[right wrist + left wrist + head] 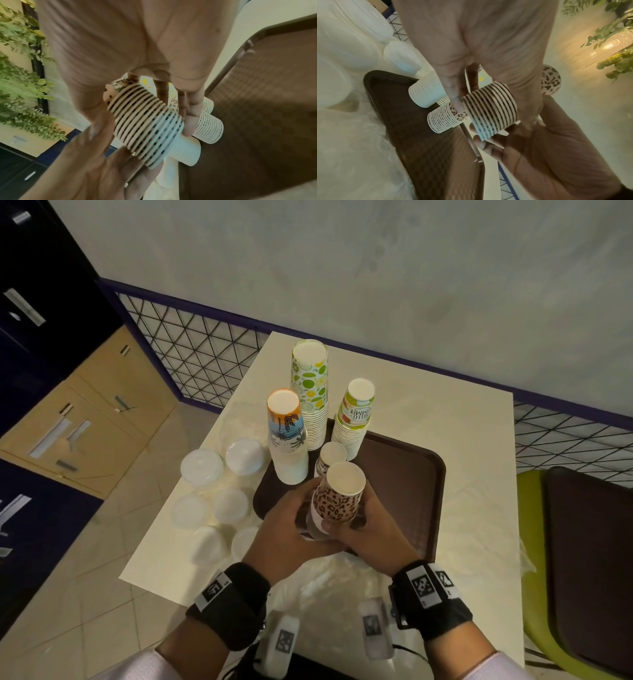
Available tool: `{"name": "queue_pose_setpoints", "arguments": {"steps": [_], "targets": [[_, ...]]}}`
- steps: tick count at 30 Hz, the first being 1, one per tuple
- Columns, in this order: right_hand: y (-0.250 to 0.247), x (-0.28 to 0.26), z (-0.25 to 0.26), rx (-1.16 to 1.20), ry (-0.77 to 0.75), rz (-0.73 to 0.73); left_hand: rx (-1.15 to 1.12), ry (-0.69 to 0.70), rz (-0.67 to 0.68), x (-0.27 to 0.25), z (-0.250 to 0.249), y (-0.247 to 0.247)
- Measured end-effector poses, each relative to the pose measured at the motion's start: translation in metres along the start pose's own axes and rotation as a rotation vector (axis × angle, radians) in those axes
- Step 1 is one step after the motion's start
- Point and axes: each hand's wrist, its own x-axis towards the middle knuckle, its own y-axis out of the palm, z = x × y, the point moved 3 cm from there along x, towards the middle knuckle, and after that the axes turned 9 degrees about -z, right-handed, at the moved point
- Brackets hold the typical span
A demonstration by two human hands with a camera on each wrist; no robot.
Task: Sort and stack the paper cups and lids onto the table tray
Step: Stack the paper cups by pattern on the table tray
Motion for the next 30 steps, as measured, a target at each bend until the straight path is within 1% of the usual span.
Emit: {"name": "queue_pose_setpoints", "arguments": {"steps": [3, 5, 10, 13, 17, 23, 28, 30], "targets": [[-0.008, 0.007, 0.008, 0.004, -0.019, -0.030, -0.018, -0.007, 0.003, -0.004, 0.004, -0.009], [-0.015, 0.015, 0.016, 0.039, -0.040, -0.084, 0.000, -0.021, -0.040, -0.007, 0.008, -0.016], [-0.028, 0.042, 0.035, 0.097, -0.130, -0.289, 0.106, -0.001, -0.149, -0.012, 0.019, -0.031], [-0.027, 0.063, 0.037, 0.072, -0.155, -0.351, 0.210, 0.019, -0.211, -0.013, 0.027, -0.040], [-0.015, 0.085, 0.025, -0.043, -0.140, -0.353, 0.329, 0.039, -0.235, -0.015, 0.038, -0.052], [0.002, 0.099, -0.001, -0.119, -0.041, -0.339, 0.500, 0.034, -0.232, -0.017, 0.046, -0.071], [0.008, 0.098, -0.021, -0.166, -0.002, -0.281, 0.602, -0.007, -0.273, -0.023, 0.056, -0.093], [0.009, 0.097, -0.026, -0.192, -0.013, -0.262, 0.662, -0.051, -0.284, -0.028, 0.063, -0.103]]}}
